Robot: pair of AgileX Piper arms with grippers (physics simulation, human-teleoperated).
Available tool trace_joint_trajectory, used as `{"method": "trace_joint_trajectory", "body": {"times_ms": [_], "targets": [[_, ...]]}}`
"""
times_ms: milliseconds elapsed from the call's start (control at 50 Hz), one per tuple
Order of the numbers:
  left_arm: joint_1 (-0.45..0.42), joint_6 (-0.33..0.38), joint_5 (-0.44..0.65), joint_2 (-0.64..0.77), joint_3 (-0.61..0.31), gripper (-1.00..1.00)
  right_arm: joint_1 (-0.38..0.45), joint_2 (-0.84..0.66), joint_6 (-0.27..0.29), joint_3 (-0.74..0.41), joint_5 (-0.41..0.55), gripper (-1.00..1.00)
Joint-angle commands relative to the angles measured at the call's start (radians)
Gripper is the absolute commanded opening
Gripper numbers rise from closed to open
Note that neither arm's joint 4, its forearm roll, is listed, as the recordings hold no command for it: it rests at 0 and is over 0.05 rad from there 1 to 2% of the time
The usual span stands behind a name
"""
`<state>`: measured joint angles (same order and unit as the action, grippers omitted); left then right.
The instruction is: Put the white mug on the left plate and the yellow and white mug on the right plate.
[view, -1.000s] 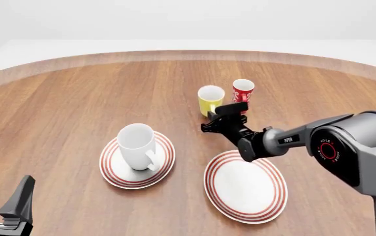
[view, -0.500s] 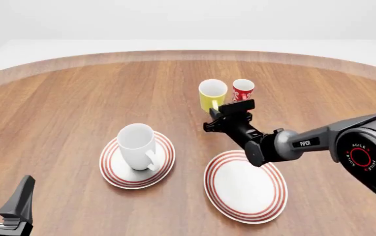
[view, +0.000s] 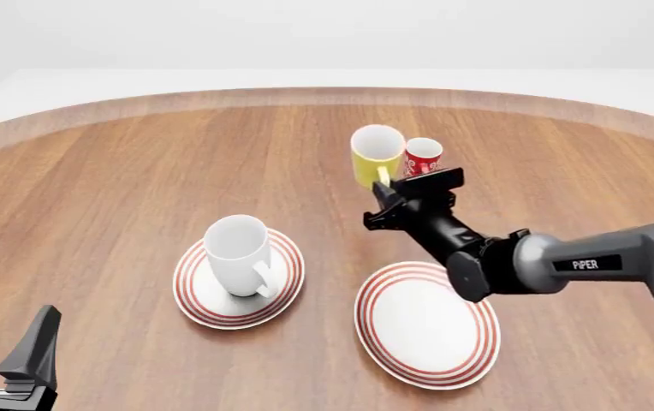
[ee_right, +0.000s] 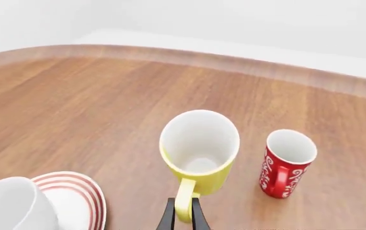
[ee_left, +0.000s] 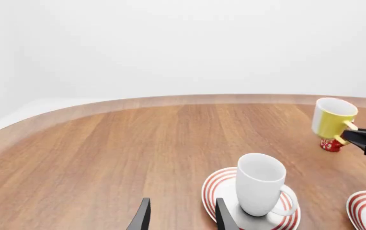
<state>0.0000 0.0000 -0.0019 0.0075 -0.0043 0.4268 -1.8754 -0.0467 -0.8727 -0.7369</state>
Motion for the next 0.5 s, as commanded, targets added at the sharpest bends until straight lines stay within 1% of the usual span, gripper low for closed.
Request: {"method": "trace_joint_trajectory", "body": {"times_ms": [20,280,420,500], "targets": [[0.000,0.000,0.000,0.000,0.000,1.00,0.010,0.088,0.004,0.053,0.013,-1.00],[0.000,0.000,0.000,0.000,0.000,1.00,0.009,0.172,0.010,0.130,0.013,-1.00],[0.000,0.000,0.000,0.000,0.000,1.00,0.011,0.231,0.010,0.190,0.008,-1.00],[0.000,0.000,0.000,0.000,0.000,1.00,0.011,0.277,0.012,0.249,-0.008,-1.00]]}}
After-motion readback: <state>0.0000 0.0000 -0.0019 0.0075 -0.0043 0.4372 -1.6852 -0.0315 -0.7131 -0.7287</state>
